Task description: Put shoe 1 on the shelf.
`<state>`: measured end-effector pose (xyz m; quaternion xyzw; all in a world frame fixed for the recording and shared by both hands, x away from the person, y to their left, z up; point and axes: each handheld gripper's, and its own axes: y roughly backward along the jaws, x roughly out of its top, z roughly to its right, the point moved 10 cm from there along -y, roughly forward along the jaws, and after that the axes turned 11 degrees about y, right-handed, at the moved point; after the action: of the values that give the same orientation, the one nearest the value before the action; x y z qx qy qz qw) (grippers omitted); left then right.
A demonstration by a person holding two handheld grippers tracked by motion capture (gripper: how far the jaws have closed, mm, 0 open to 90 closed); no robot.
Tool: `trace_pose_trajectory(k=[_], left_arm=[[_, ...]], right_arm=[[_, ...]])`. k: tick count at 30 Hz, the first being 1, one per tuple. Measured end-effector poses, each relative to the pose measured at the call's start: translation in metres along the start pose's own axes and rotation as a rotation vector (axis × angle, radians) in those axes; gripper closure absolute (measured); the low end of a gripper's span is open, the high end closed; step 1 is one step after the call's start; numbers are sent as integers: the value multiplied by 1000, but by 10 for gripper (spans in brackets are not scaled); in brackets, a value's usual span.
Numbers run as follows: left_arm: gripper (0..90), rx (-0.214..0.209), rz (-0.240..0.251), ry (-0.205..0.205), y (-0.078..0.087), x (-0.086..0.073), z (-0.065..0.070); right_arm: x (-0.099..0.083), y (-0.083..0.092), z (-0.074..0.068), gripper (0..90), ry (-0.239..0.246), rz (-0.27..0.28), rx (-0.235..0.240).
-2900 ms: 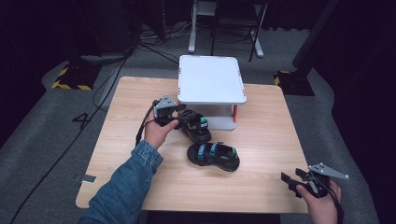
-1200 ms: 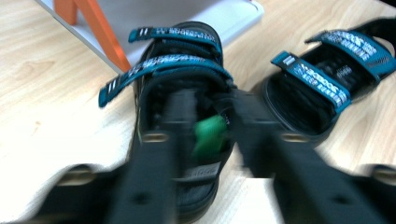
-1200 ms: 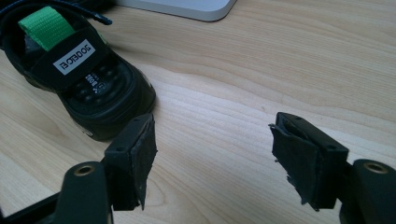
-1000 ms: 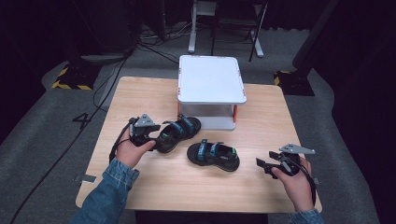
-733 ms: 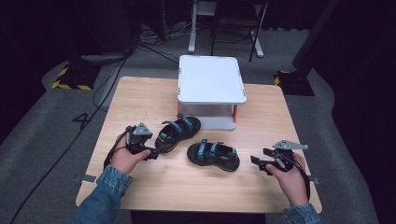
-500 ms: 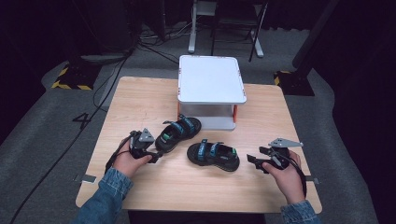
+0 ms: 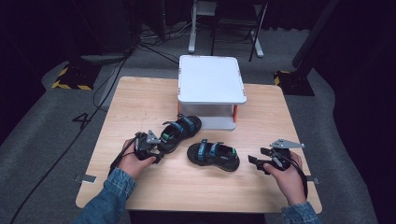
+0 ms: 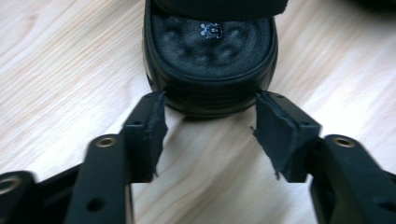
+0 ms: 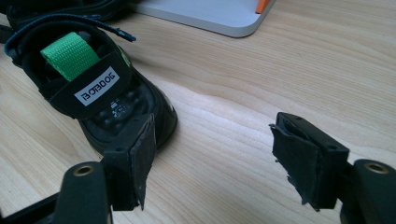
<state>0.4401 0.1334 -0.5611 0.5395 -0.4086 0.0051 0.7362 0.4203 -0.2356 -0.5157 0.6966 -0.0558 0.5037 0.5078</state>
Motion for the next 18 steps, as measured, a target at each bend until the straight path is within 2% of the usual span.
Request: trace_pose_trajectory(k=[2, 4, 5, 9, 13, 17, 18], left_arm=[[497, -34, 21, 8, 0, 5, 7], [574, -84, 45, 9, -1, 9, 16], [567, -89, 49, 1, -2, 12, 20], [510, -43, 72, -35, -11, 20, 24], [457, -43, 110, -40, -18, 28, 27], [440, -54, 166, -13, -26, 40, 30], [444, -60, 173, 4, -30, 44, 31]], right_arm=[[-1, 1, 1, 309, -3, 0, -3], [-2, 2, 1, 309, -4, 0, -6], [-3, 2, 1, 309, -7, -2, -7], [-6, 5, 2, 309, -9, -4, -13], [-10, 8, 3, 308, -17, -6, -20], [-14, 11, 5, 306, -25, -9, -31], [-15, 12, 5, 306, -27, -12, -32]])
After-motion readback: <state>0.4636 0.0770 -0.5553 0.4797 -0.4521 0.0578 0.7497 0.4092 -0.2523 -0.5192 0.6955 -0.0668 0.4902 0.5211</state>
